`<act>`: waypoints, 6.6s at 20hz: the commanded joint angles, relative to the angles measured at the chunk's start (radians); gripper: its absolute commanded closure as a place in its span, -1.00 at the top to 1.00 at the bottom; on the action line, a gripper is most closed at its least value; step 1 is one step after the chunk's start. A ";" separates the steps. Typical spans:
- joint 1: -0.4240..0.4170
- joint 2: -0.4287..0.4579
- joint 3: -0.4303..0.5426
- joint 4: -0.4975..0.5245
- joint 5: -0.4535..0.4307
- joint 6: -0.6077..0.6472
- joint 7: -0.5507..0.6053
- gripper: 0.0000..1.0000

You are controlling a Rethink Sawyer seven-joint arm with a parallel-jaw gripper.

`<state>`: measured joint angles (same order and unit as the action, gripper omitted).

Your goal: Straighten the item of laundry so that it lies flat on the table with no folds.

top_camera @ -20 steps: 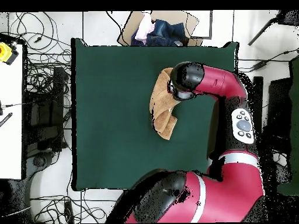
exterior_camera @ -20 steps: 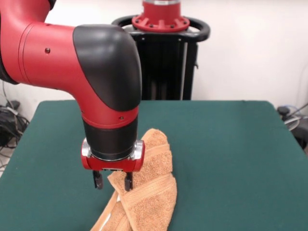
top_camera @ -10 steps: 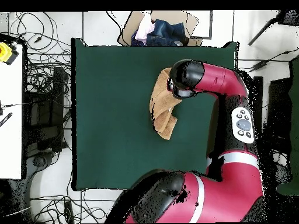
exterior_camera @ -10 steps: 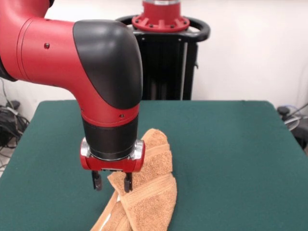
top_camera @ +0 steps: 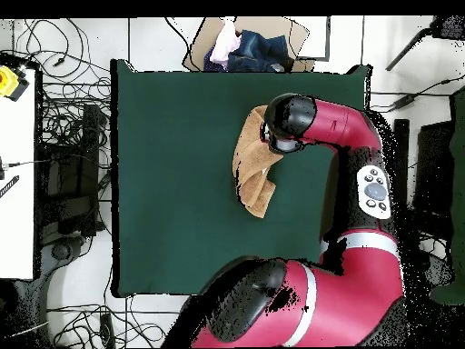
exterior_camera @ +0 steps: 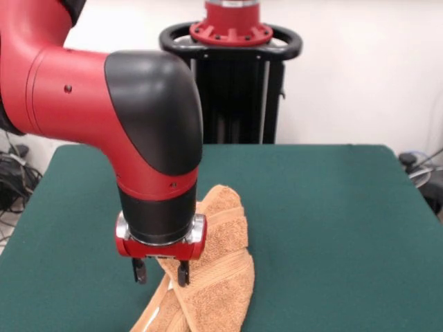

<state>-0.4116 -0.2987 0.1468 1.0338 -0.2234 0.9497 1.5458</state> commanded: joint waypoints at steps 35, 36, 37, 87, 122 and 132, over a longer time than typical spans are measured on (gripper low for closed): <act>0.063 0.135 -0.012 -0.086 -0.057 -0.095 0.069 1.00; 0.063 0.133 -0.012 -0.085 -0.056 -0.092 0.068 1.00; 0.063 0.128 -0.013 -0.076 -0.055 -0.095 0.069 1.00; 0.092 0.043 -0.094 0.004 -0.063 -0.170 0.185 1.00; 0.197 0.136 -0.278 -0.143 -0.091 0.008 0.121 1.00; 0.175 0.109 -0.243 -0.071 -0.077 -0.221 0.151 1.00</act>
<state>-0.2337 -0.1727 -0.1441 0.8499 -0.2970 0.8564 1.5458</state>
